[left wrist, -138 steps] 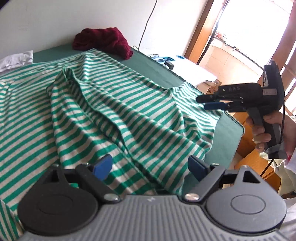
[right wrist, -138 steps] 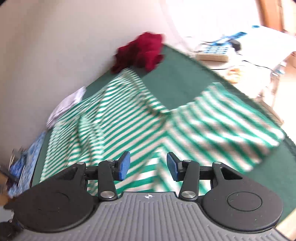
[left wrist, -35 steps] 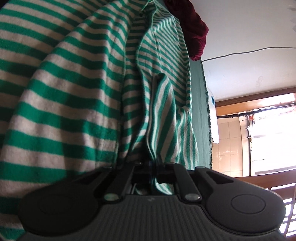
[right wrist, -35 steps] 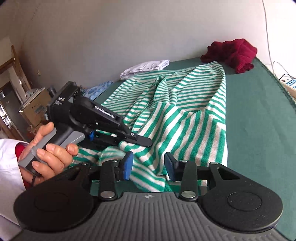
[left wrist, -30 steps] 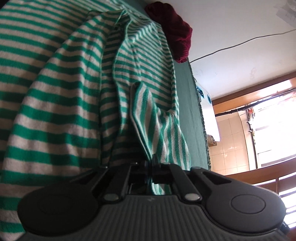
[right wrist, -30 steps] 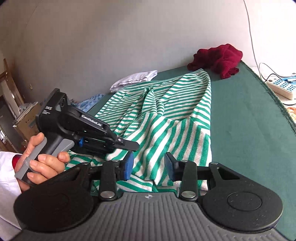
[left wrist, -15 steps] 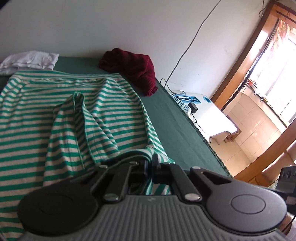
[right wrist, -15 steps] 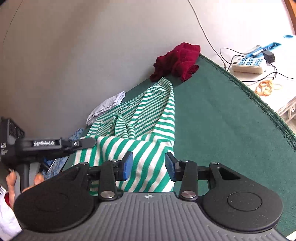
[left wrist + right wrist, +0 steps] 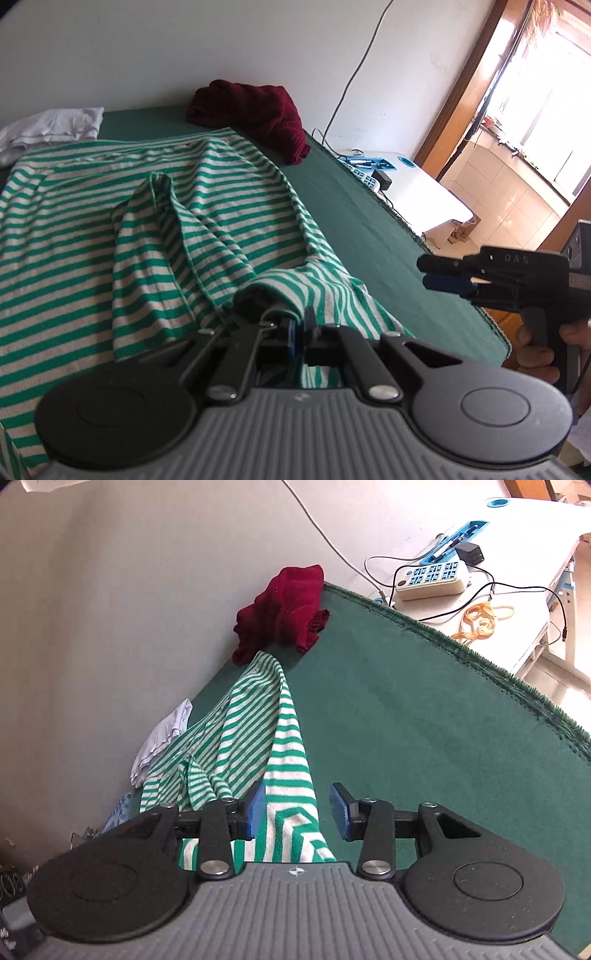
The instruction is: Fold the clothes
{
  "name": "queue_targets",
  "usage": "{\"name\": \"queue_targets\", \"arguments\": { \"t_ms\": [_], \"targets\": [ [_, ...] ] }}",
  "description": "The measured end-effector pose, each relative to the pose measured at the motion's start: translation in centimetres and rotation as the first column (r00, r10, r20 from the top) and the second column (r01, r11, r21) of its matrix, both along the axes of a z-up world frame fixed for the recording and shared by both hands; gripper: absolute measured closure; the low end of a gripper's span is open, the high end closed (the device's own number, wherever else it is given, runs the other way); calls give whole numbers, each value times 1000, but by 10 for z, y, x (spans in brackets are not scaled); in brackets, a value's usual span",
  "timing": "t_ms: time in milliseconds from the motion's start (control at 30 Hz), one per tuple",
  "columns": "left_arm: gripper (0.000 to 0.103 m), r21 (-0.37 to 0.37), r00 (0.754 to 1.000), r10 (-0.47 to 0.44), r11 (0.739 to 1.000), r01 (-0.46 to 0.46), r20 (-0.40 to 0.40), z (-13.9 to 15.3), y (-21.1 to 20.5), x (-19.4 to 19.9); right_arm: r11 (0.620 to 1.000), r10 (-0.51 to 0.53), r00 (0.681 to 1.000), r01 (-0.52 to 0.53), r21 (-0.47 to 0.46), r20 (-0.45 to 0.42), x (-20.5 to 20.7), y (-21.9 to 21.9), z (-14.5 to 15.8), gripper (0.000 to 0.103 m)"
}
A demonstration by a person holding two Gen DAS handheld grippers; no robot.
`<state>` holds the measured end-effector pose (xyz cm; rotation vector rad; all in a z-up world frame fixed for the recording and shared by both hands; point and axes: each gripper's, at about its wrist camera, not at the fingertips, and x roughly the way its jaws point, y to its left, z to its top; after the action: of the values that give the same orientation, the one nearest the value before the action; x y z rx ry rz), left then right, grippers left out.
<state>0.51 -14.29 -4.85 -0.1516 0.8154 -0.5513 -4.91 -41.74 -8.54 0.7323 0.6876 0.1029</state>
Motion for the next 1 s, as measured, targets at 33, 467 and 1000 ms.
{"name": "queue_targets", "arguments": {
  "t_ms": [33, 467, 1000],
  "targets": [
    [103, -4, 1000, 3, 1000, -3, 0, 1, 1, 0, 999, 53, 999, -53, -8, -8, -5, 2, 1, 61],
    [103, -8, 998, 23, 1000, -23, 55, 25, 8, -3, 770, 477, 865, -497, -401, -155, -42, 52, -13, 92],
    [103, 64, 983, 166, 983, -171, 82, 33, -15, -27, 877, 377, 925, -345, -334, 35, 250, 13, 34, 56]
  ]
}}
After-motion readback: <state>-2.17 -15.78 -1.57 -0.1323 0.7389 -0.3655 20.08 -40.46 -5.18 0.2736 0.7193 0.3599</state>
